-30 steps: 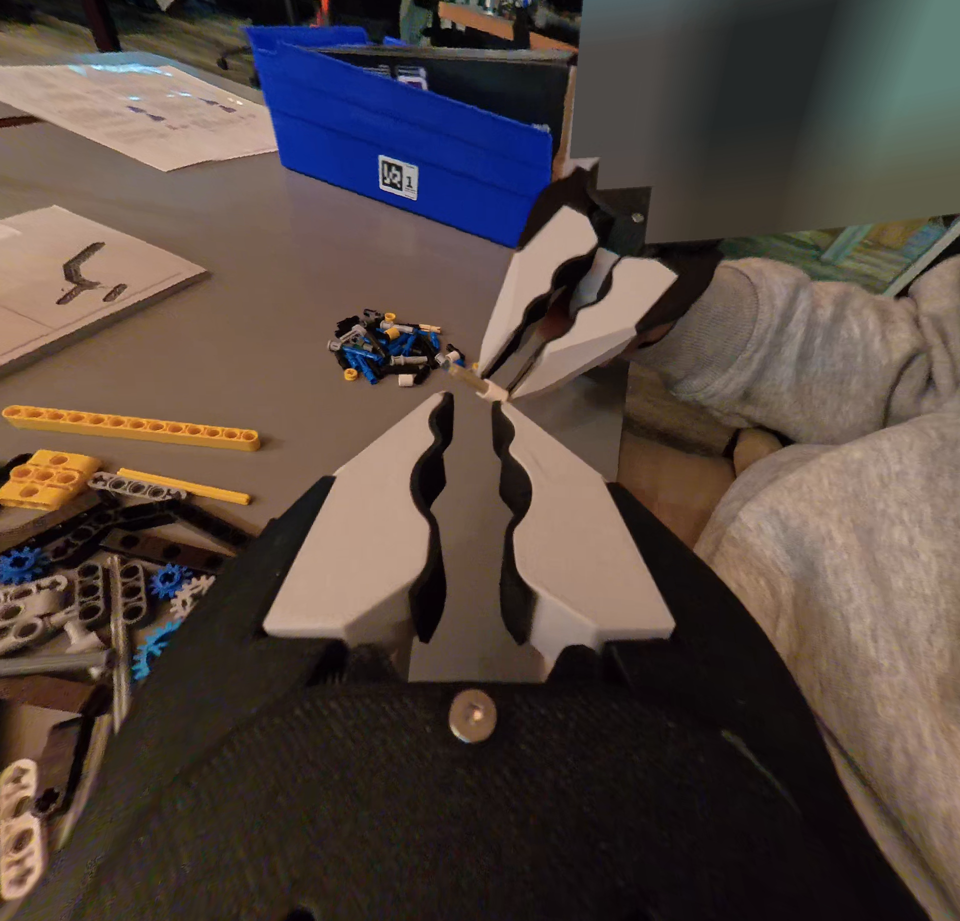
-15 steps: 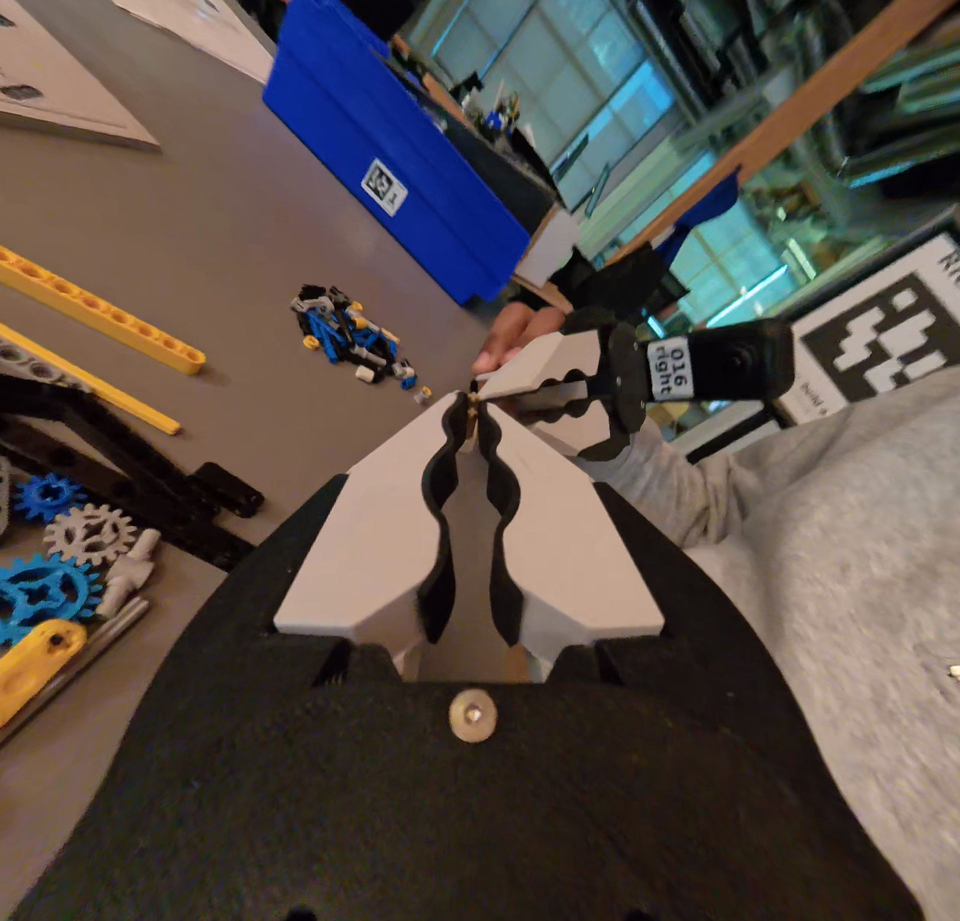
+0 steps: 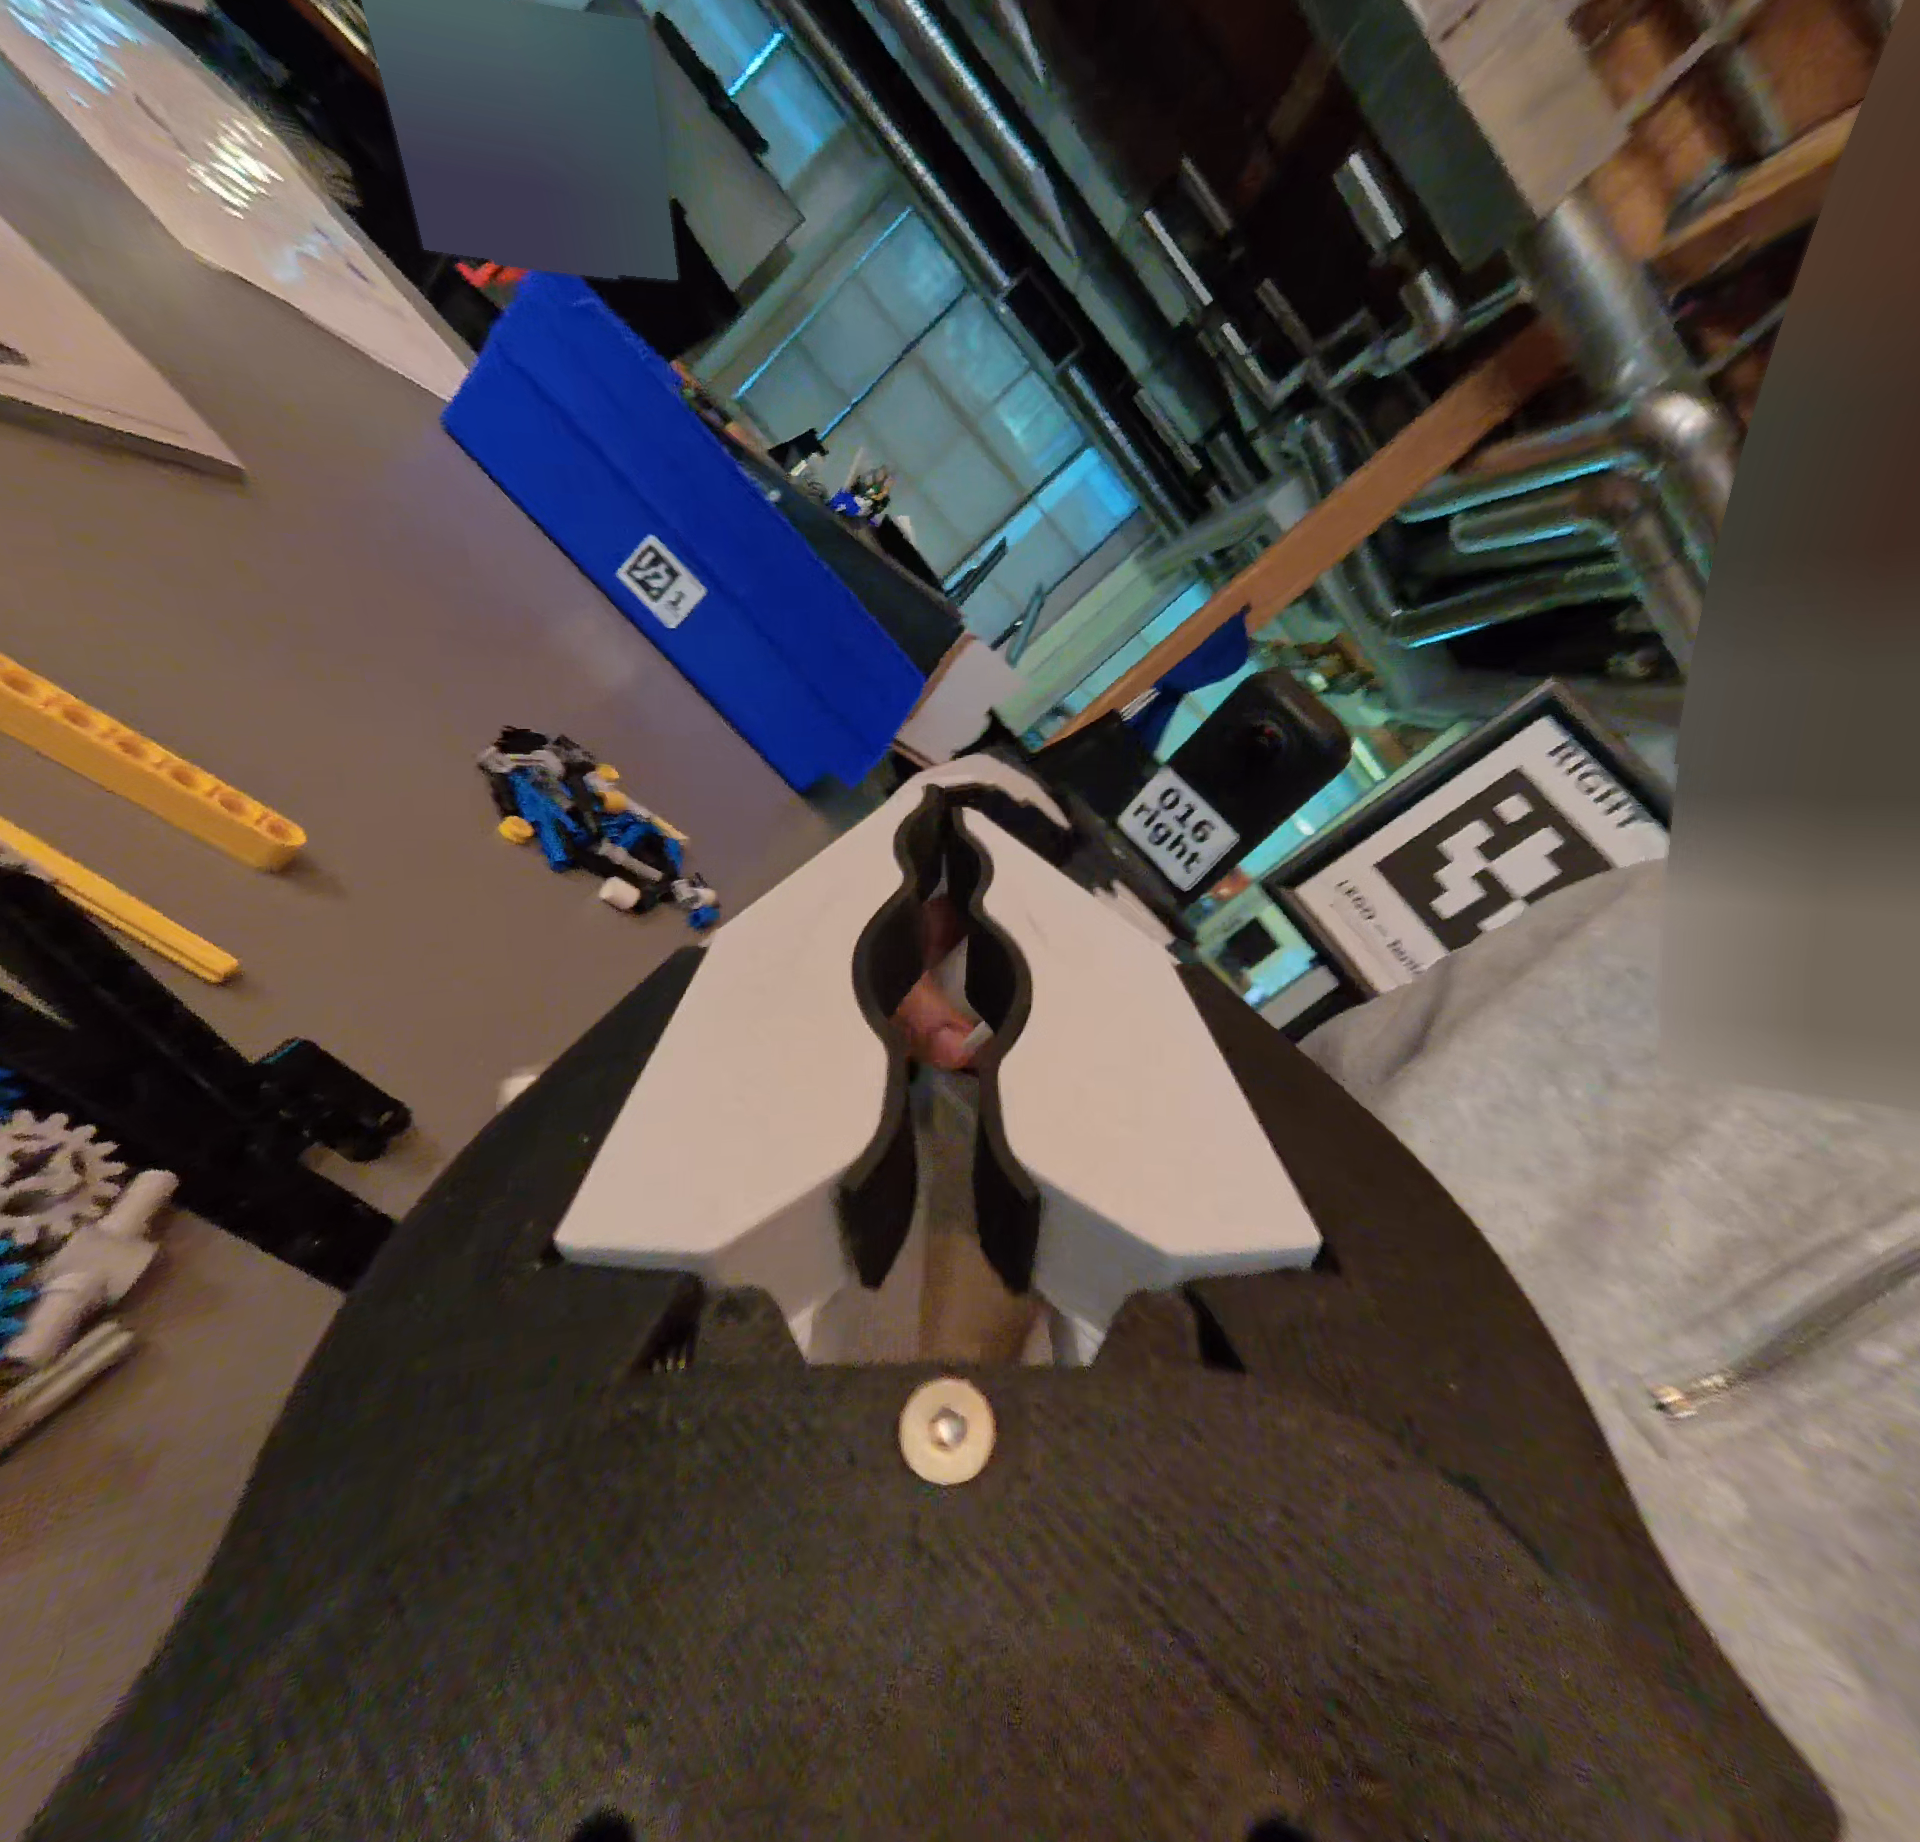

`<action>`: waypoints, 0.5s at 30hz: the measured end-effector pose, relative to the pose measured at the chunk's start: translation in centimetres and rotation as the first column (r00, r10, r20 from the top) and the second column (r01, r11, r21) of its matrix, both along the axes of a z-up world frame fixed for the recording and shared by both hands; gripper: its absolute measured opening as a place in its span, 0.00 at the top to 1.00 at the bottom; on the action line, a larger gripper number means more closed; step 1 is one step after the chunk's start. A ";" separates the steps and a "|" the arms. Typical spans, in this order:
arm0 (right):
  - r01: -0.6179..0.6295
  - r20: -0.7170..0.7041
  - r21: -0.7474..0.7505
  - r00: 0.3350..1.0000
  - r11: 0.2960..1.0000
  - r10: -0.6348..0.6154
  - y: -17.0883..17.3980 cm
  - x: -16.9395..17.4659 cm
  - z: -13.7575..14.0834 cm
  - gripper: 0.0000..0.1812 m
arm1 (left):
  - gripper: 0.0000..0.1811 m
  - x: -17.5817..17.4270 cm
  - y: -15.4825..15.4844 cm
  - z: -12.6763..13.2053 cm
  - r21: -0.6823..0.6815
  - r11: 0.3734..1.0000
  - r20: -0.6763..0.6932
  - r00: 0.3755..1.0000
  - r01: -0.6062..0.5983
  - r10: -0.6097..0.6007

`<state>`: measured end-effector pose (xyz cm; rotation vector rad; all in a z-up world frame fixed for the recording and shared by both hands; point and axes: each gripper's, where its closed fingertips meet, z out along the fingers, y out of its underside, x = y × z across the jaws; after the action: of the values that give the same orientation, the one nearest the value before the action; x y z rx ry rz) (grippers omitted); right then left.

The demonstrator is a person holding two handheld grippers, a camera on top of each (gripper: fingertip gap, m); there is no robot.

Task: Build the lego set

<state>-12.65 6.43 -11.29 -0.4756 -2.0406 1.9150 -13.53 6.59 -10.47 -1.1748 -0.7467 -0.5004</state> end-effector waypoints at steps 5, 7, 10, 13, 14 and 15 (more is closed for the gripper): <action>0.012 0.021 -0.022 1.000 1.000 -0.012 0.6 -0.7 0.1 0.84 | 1.00 -1.0 -0.8 -0.6 -0.093 0.992 -0.070 0.995 -0.081 0.075; 0.019 0.013 -0.018 1.000 1.000 -0.018 0.9 -1.0 0.1 0.84 | 1.00 -1.5 -1.4 -0.4 -0.092 0.989 -0.089 0.990 -0.117 0.109; 0.001 0.028 -0.012 1.000 1.000 -0.001 0.8 -1.1 0.0 0.84 | 1.00 -2.3 -2.5 0.0 -0.076 0.982 -0.110 0.980 -0.173 0.164; -0.076 0.070 0.001 0.995 0.997 0.076 0.2 -0.6 -0.4 0.83 | 1.00 -3.0 -3.6 0.5 -0.058 0.973 -0.138 0.967 -0.222 0.212; -0.114 0.092 0.007 0.989 0.993 0.113 0.0 -0.3 -0.7 0.83 | 1.00 -3.2 -4.0 0.6 -0.059 0.969 -0.151 0.961 -0.241 0.230; -0.146 0.118 0.015 0.983 0.989 0.144 -0.3 -0.1 -0.9 0.82 | 1.00 -3.5 -4.4 0.6 -0.061 0.963 -0.164 0.955 -0.261 0.248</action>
<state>-12.72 6.15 -12.21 -0.4540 -2.2253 1.9858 -17.02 2.23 -9.83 -1.1588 -0.7761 -0.1617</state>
